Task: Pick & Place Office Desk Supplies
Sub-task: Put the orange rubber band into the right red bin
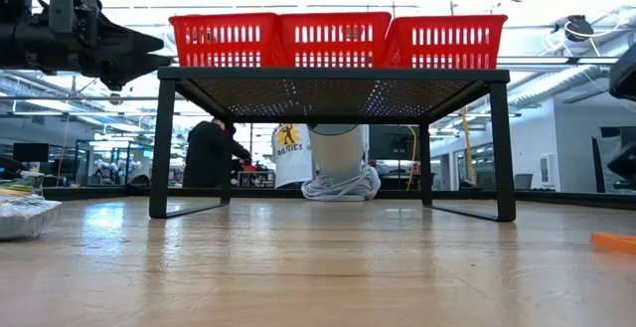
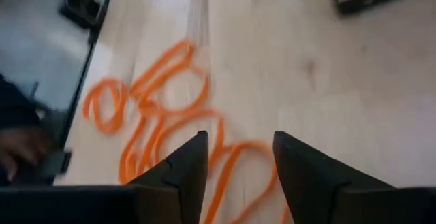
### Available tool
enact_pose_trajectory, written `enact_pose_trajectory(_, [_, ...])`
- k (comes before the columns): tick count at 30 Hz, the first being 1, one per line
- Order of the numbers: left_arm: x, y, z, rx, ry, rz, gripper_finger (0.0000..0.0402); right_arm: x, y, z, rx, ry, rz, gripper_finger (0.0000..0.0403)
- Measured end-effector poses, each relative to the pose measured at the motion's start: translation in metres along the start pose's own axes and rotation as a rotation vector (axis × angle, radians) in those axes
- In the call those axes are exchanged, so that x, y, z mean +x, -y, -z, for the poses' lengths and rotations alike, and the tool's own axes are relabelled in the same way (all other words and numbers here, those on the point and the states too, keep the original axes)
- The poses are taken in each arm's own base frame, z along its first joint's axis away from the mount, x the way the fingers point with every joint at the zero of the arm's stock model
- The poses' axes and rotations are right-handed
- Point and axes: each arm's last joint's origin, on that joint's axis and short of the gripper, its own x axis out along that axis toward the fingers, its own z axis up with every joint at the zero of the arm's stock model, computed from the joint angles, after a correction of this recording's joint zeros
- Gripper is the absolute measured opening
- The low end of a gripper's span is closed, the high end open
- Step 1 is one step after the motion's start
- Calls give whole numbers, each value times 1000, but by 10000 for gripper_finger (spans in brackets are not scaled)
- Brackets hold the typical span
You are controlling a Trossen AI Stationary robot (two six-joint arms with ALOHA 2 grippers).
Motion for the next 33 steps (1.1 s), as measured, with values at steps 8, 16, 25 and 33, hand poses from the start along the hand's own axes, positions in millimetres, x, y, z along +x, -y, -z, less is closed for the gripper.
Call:
enact_pose_trajectory(8, [0, 0, 0, 0, -1, 0, 267, 5, 7, 11, -36, -159, 53, 129])
enact_pose_trajectory(16, [0, 0, 0, 0, 0, 0, 267, 8, 16, 16, -149, -176, 169, 89])
enact_pose_trajectory(25, [0, 0, 0, 0, 0, 0, 267, 4, 13, 7, -192, -71, 143, 54])
enact_pose_trajectory(33, [0, 0, 0, 0, 0, 0, 267, 0, -11, -28, -294, 13, 130, 29])
